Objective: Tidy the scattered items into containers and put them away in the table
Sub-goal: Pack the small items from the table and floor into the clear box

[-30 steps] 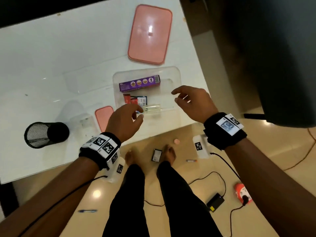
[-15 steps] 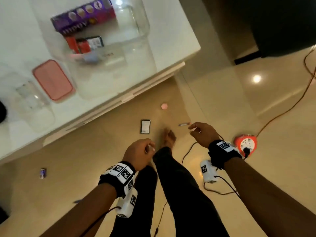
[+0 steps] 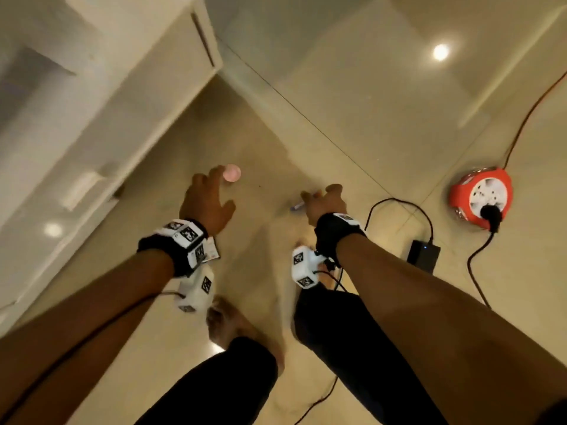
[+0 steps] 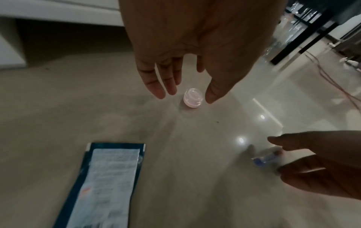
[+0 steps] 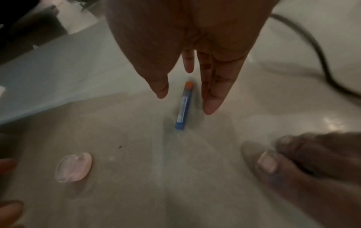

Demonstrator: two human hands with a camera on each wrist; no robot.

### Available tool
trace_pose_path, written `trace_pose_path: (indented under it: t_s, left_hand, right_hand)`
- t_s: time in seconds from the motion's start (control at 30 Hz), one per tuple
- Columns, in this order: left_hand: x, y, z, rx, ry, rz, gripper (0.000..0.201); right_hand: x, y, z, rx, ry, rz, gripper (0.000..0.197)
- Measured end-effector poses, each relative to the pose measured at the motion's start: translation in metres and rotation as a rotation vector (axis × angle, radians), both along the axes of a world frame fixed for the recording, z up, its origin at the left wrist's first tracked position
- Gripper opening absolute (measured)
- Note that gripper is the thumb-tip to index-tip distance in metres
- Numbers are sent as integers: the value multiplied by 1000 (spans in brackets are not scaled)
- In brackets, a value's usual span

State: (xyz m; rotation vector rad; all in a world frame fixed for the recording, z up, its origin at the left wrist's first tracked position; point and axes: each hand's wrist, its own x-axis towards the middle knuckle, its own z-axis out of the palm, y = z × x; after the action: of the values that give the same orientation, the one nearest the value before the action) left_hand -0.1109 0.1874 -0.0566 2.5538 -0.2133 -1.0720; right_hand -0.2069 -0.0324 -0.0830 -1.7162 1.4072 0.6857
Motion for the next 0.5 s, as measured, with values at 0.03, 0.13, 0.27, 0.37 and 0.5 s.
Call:
trace_pose_path:
  t_s: [0.03,0.13,0.27,0.37,0.5]
  left_hand:
    - [10,-4,-14,27,-14,-5,79]
    - [31,-13,-50,104,-93,-69,77]
    - [31,-20,-61,92,-193,-258,48]
    - [18,-20,-43,68,-155,-303,41]
    - [-7,-10,16,-103,-95,-100,41]
  right_hand:
    - [2,3,-11,-11,-31,-28,53]
    - [6,16,-36,-146,-161,20,38]
    - [-7,28,-37,-126,-250,181,29]
    - [-22,24,-14,-44,-208,161,20]
    - [-32,20,44,-49,-212,116,30]
